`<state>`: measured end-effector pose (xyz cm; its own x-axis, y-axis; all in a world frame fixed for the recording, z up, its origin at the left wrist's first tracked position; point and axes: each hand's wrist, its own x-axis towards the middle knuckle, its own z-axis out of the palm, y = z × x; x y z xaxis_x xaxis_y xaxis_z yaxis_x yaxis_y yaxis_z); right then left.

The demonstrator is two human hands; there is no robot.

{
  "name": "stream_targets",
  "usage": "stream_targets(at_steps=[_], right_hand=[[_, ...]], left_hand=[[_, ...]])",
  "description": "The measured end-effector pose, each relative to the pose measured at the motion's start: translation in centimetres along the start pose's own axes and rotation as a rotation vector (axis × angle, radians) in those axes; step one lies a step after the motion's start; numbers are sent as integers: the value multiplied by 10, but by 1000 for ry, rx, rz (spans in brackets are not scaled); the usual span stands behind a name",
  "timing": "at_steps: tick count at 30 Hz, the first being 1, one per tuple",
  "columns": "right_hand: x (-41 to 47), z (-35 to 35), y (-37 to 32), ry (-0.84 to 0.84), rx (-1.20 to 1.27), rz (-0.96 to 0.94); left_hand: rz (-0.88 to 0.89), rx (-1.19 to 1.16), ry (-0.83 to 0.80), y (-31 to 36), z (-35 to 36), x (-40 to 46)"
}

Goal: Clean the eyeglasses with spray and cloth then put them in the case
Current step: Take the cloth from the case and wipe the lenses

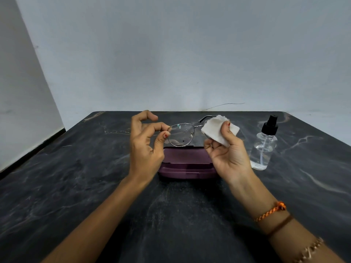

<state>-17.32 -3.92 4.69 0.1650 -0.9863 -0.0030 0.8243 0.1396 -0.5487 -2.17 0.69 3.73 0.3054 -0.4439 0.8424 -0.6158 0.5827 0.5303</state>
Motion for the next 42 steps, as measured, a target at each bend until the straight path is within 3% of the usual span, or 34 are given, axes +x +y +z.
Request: stream_targets(at_steps=[4, 11, 19, 25, 29, 36, 42], right_hand=[[-2, 1, 5, -13, 16, -41], [-2, 3, 1, -144, -83, -106], [0, 0, -5, -346, -504, -207], [3, -4, -9, -282, -616, -190], [0, 0, -5, -209, -510, -163], [-3, 5, 0, -5, -87, -48], [-1, 4, 4, -93, -148, -87]], left_hand=[[112, 33, -29, 3, 2, -3], [102, -7, -36, 4, 3, -4], [-36, -56, 63, -2, -2, 2], [-27, -43, 113, 0, 2, -1], [-20, -50, 132, 2, 1, 1], [-36, -56, 69, 4, 3, -3], [67, -12, 21, 9, 9, -11]])
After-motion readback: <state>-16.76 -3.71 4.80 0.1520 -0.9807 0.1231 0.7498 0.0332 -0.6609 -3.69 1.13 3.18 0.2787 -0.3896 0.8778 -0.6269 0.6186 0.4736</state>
